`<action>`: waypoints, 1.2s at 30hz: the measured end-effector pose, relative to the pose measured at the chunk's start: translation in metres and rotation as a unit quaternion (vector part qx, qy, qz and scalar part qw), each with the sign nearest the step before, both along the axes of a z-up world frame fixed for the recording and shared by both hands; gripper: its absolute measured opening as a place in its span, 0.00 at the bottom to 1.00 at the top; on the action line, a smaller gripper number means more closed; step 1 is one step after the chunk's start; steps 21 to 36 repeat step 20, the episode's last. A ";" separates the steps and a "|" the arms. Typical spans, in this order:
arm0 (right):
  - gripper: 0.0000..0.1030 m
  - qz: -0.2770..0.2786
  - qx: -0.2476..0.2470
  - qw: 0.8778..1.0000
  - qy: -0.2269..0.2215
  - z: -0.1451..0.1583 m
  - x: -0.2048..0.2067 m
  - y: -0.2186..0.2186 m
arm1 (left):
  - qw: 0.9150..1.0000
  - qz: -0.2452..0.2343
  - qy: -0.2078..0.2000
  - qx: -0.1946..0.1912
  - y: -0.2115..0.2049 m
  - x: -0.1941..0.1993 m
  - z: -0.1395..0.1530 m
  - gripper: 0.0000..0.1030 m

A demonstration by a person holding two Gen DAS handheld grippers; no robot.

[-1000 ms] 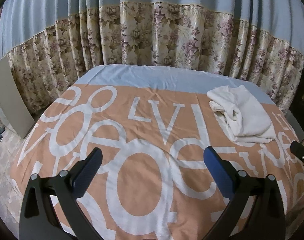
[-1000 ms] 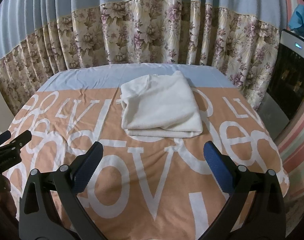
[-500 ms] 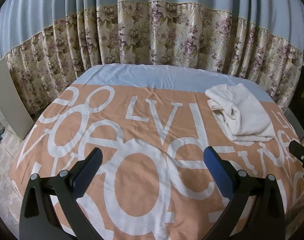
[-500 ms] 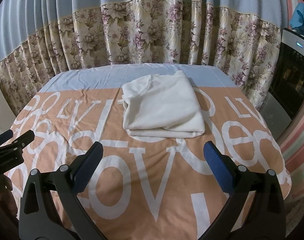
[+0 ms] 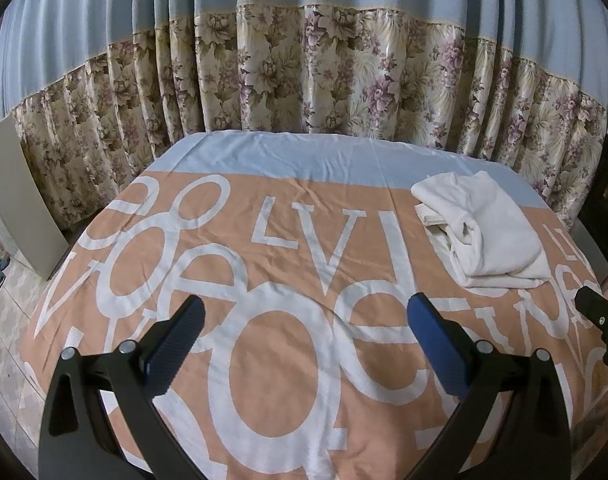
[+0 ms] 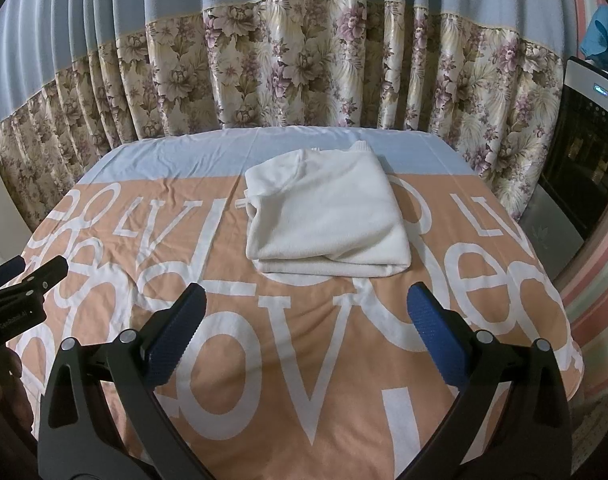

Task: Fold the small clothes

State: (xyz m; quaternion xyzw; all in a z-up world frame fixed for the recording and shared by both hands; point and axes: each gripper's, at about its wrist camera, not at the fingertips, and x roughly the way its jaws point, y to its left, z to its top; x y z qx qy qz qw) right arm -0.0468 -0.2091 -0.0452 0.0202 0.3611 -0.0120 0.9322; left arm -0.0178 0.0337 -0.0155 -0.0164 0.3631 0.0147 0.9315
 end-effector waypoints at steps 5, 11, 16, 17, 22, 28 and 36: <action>0.97 0.001 0.000 1.000 0.001 0.000 0.001 0.000 | 1.000 0.006 -0.016 0.022 -0.003 -0.003 0.005 0.99; 0.97 0.002 0.000 1.000 0.003 -0.001 0.004 0.000 | 1.000 0.001 -0.011 0.006 -0.002 -0.001 0.006 0.99; 0.97 0.001 0.002 1.000 0.005 -0.004 0.005 -0.001 | 1.000 -0.007 -0.001 -0.008 -0.002 0.001 0.003 0.99; 0.97 0.001 0.002 1.000 0.004 -0.005 0.007 -0.002 | 1.000 -0.009 0.001 -0.009 -0.002 0.002 0.003 0.99; 0.97 0.001 0.002 1.000 0.007 -0.008 0.009 -0.003 | 1.000 -0.009 0.003 -0.012 -0.002 0.002 0.002 0.99; 0.97 0.001 0.002 1.000 0.007 -0.008 0.009 -0.003 | 1.000 -0.009 0.003 -0.012 -0.002 0.002 0.002 0.99; 0.97 0.001 0.002 1.000 0.007 -0.008 0.009 -0.003 | 1.000 -0.009 0.003 -0.012 -0.002 0.002 0.002 0.99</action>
